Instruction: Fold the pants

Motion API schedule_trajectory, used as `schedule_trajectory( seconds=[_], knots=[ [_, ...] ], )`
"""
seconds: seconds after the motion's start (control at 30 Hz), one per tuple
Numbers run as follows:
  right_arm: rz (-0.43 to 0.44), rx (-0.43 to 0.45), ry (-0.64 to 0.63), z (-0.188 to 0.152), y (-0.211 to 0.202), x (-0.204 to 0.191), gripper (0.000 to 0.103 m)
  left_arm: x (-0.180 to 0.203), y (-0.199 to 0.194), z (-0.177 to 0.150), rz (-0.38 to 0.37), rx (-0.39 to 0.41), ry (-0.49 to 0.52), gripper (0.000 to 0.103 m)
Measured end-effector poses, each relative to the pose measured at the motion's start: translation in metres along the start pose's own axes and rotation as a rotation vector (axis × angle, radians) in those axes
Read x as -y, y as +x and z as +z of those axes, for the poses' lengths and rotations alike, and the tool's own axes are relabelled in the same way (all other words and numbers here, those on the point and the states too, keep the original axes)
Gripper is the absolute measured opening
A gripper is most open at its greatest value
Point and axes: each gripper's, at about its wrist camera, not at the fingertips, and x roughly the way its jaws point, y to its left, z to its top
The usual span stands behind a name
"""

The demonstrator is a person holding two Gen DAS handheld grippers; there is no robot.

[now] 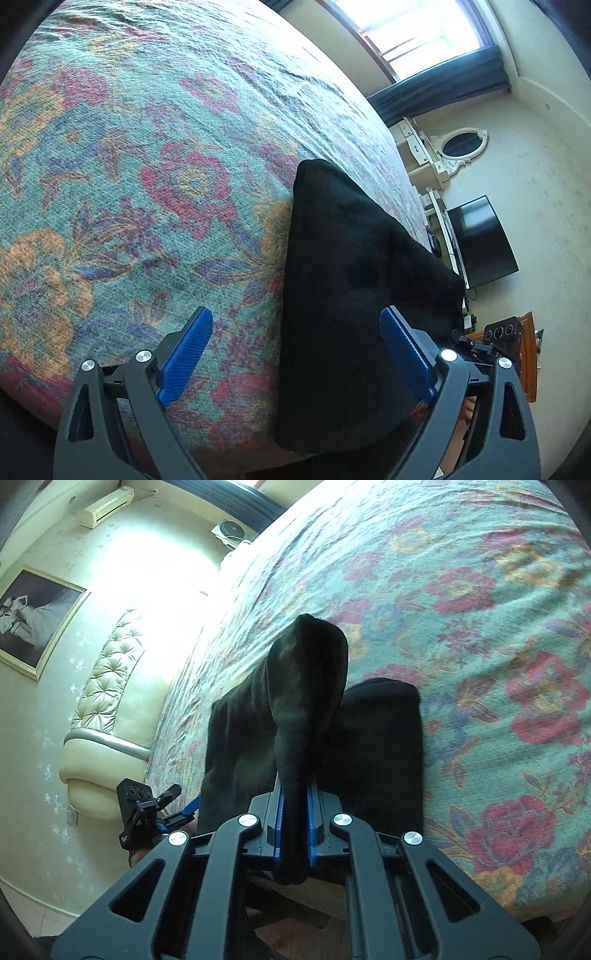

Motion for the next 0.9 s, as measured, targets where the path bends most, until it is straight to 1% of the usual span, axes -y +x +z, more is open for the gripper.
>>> schedule_trajectory(
  seconds=[0.1,0.27,0.33,0.4,0.43,0.47,0.53,0.57,0.6,0.67,0.77,0.83,0.9],
  knots=[
    [-0.027,-0.016,0.03,-0.008,0.008,0.017,0.009,0.011,0.006,-0.006,-0.017,-0.024,0.027,0.09],
    [-0.012,-0.017,0.088,-0.01,0.021,0.038,0.009,0.016,0.019,-0.017,-0.008,-0.069,0.051,0.09],
    [0.002,-0.012,0.102,-0.01,0.019,0.039,0.01,0.015,0.023,-0.02,0.004,-0.084,0.047,0.09],
    [0.001,0.007,0.117,-0.011,0.005,0.044,0.013,0.013,0.023,-0.022,0.001,-0.085,0.038,0.09],
    [-0.001,0.019,0.132,-0.011,-0.002,0.047,0.023,0.013,0.022,-0.022,-0.003,-0.085,0.032,0.09],
    [-0.003,0.024,0.148,-0.012,-0.009,0.053,0.042,0.012,0.02,-0.022,-0.009,-0.087,0.02,0.09],
    [-0.003,0.029,0.166,-0.018,-0.02,0.062,0.064,0.008,0.014,-0.025,-0.029,-0.089,-0.013,0.09],
    [-0.008,0.031,0.172,-0.022,-0.023,0.066,0.065,0.007,0.013,-0.026,-0.039,-0.093,-0.033,0.09],
    [0.004,0.026,0.186,-0.028,-0.024,0.071,0.066,0.004,0.011,-0.028,-0.05,-0.097,-0.055,0.09],
    [0.085,0.004,0.255,-0.041,-0.021,0.082,0.073,-0.002,0.007,-0.034,-0.072,-0.103,-0.099,0.09],
    [0.226,-0.026,0.355,-0.056,-0.006,0.097,0.074,-0.008,0.003,-0.04,-0.096,-0.102,-0.131,0.09],
    [0.28,-0.031,0.385,-0.061,0.005,0.099,0.076,-0.01,0.002,-0.043,-0.11,-0.099,-0.147,0.09],
    [0.315,-0.036,0.385,-0.061,0.011,0.095,0.08,-0.012,0.003,-0.046,-0.129,-0.095,-0.178,0.09]
  ],
)
